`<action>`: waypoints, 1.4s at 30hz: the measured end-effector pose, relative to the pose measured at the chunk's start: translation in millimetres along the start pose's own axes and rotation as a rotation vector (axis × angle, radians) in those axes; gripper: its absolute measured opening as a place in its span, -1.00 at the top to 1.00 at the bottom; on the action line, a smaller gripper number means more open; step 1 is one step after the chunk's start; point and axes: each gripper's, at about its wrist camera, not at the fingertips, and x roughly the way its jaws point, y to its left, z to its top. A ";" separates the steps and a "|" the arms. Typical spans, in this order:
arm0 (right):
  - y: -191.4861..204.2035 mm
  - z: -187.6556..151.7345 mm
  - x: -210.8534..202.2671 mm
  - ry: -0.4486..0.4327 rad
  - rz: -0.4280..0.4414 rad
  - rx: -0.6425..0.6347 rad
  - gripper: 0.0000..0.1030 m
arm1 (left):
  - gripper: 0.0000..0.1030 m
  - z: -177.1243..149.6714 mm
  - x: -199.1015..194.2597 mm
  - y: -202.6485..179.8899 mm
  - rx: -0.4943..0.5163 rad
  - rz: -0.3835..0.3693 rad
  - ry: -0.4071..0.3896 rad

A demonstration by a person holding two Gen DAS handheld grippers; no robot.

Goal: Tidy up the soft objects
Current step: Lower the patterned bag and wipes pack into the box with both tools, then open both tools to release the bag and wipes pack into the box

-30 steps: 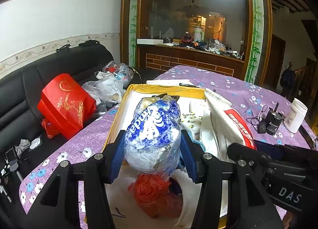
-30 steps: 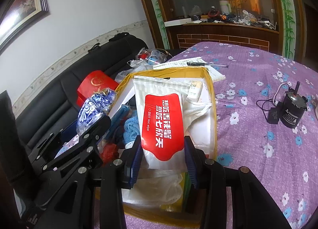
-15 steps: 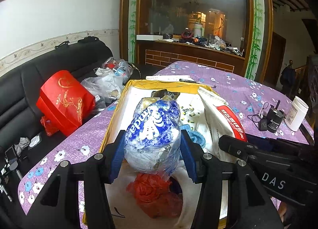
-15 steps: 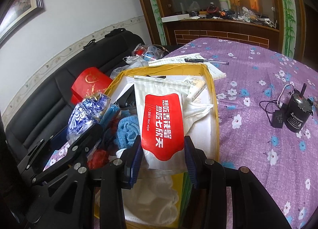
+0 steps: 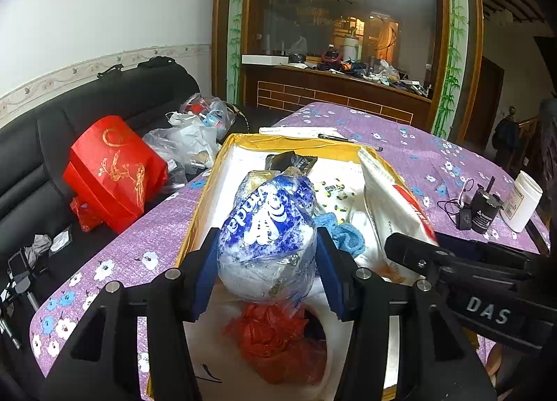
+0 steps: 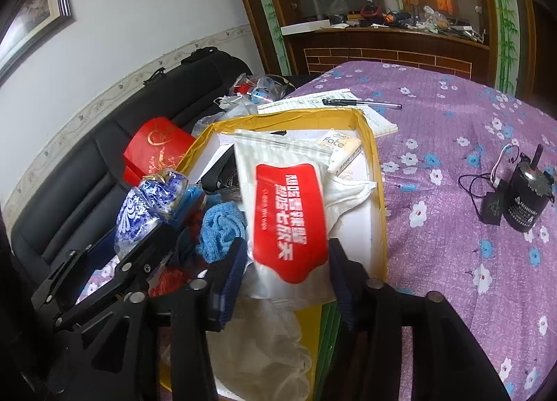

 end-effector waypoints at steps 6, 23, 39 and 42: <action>3.7 -0.8 -7.1 -0.013 -0.002 -0.020 -0.06 | -0.02 0.4 0.4 1.4 -0.002 0.001 0.002; 5.3 -7.6 -29.4 -0.043 -0.001 -0.036 -0.27 | -0.44 1.5 -1.1 2.8 0.009 0.025 -0.003; -3.7 -20.3 -50.1 -0.081 -0.028 -0.029 -0.81 | -0.62 0.1 -5.9 -1.4 0.027 0.041 -0.008; -10.3 -24.9 -59.0 -0.100 -0.038 -0.023 -0.92 | -0.62 -2.1 -9.8 -3.8 0.037 0.024 -0.025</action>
